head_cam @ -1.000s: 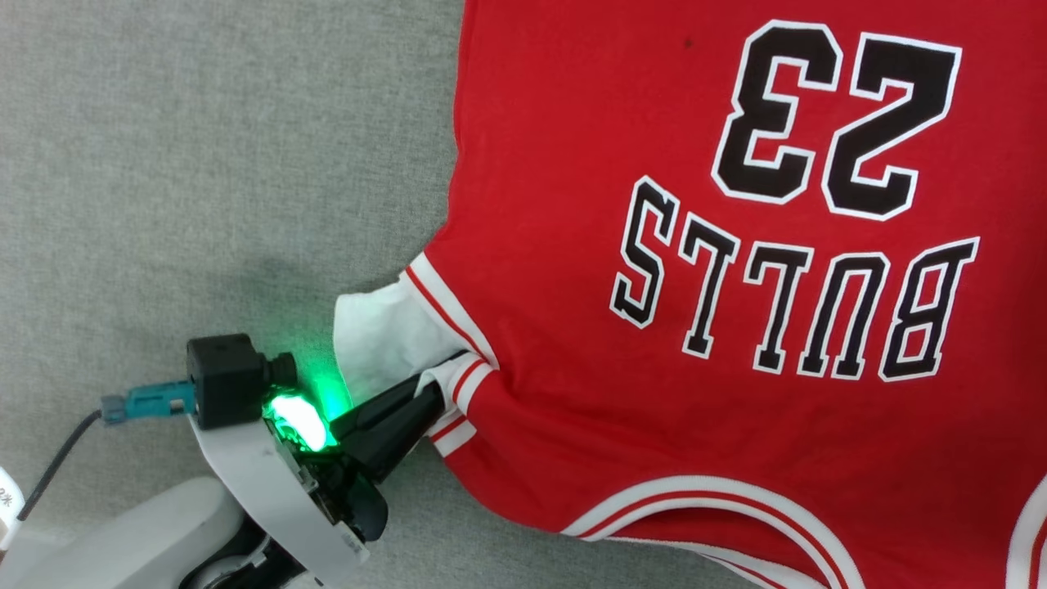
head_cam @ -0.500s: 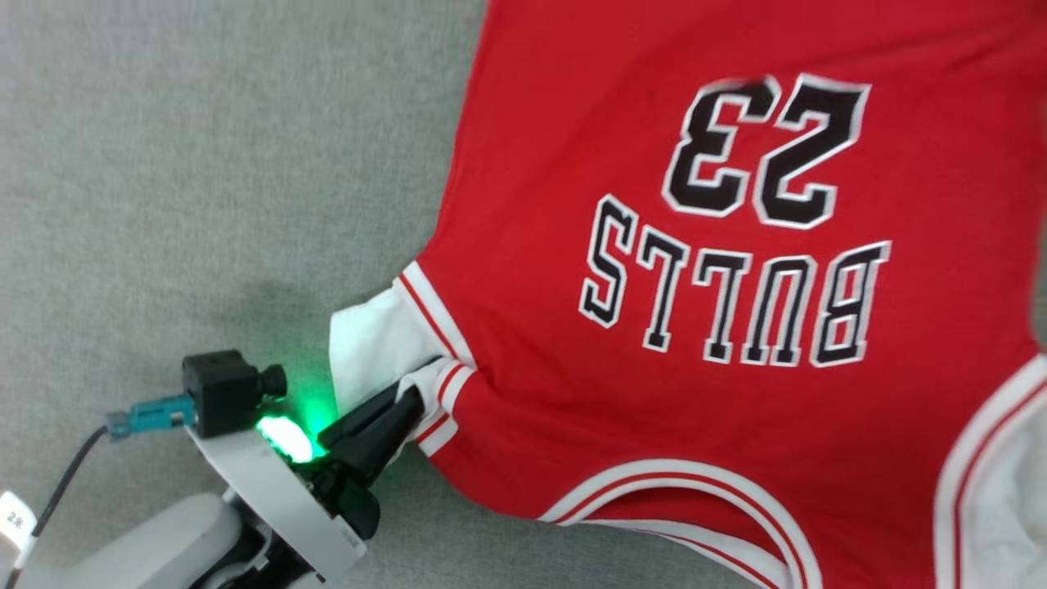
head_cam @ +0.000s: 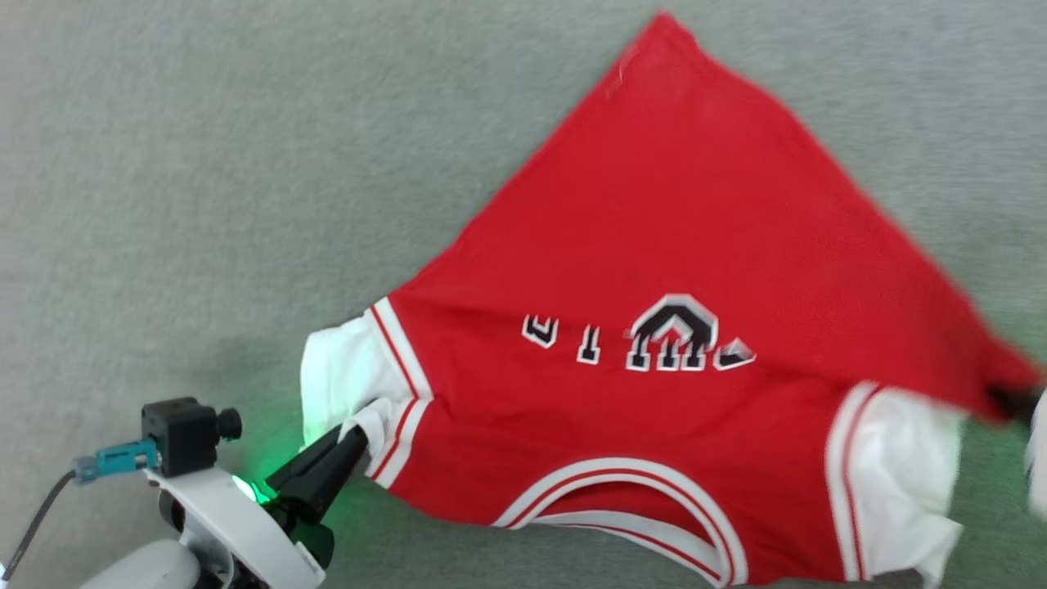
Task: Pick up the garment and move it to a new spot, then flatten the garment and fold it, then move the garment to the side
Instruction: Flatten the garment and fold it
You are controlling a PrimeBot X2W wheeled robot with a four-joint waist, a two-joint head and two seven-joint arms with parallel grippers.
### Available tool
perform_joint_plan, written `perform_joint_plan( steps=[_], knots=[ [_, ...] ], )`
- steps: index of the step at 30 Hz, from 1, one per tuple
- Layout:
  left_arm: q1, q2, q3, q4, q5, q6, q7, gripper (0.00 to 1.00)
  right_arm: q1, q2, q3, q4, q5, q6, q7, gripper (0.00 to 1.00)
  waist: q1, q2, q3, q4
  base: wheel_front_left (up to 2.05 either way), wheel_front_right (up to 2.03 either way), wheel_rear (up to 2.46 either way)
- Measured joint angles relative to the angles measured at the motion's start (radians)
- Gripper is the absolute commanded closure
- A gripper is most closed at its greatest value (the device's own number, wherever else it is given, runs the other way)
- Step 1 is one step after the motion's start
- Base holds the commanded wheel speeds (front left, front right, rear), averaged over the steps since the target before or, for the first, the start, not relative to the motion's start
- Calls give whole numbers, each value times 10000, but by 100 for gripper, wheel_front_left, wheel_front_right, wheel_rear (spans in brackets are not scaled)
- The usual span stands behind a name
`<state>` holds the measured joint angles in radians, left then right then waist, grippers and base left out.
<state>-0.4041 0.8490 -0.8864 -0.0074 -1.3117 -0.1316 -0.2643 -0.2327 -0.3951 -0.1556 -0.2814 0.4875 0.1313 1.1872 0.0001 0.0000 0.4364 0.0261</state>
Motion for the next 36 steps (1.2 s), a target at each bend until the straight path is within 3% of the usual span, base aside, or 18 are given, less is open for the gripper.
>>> perform_joint_plan(
  steps=[10, 23, 24, 27, 32, 36],
  knots=[
    [180, 194, 201, -23, 6, 0, 0, 100, 3046, 1333, 560, -1352, -48, -2, -418, 100, -1, 0, -570, -820, 0, 0, 0],
    [86, 268, 71, 157, 2, 0, 0, 100, 3847, 1584, 1672, -109, 17, 0, -1827, 100, 0, 0, -744, -1018, 0, 0, 0],
    [86, 274, 75, 165, 0, 0, 0, 100, 3831, 1595, 1670, -52, -15, 0, -1979, 88, -1, 0, -743, -1022, 0, 0, 0],
    [87, 272, 104, 169, -4, 0, 0, 100, 3786, 1636, 1555, -115, -63, 2, -2314, 0, 0, 0, -746, -1023, 0, 0, 0],
    [109, 188, 163, 138, 23, 0, 0, 100, 3395, 1651, 773, -1243, 117, 0, -2447, 0, 0, 0, -752, -1005, 0, 0, 0],
    [147, 79, 184, 59, 107, 0, 0, 100, 2931, 1526, 98, -2516, 382, 0, -1862, 0, 0, 0, -738, -942, 0, 0, 0]
  ],
)
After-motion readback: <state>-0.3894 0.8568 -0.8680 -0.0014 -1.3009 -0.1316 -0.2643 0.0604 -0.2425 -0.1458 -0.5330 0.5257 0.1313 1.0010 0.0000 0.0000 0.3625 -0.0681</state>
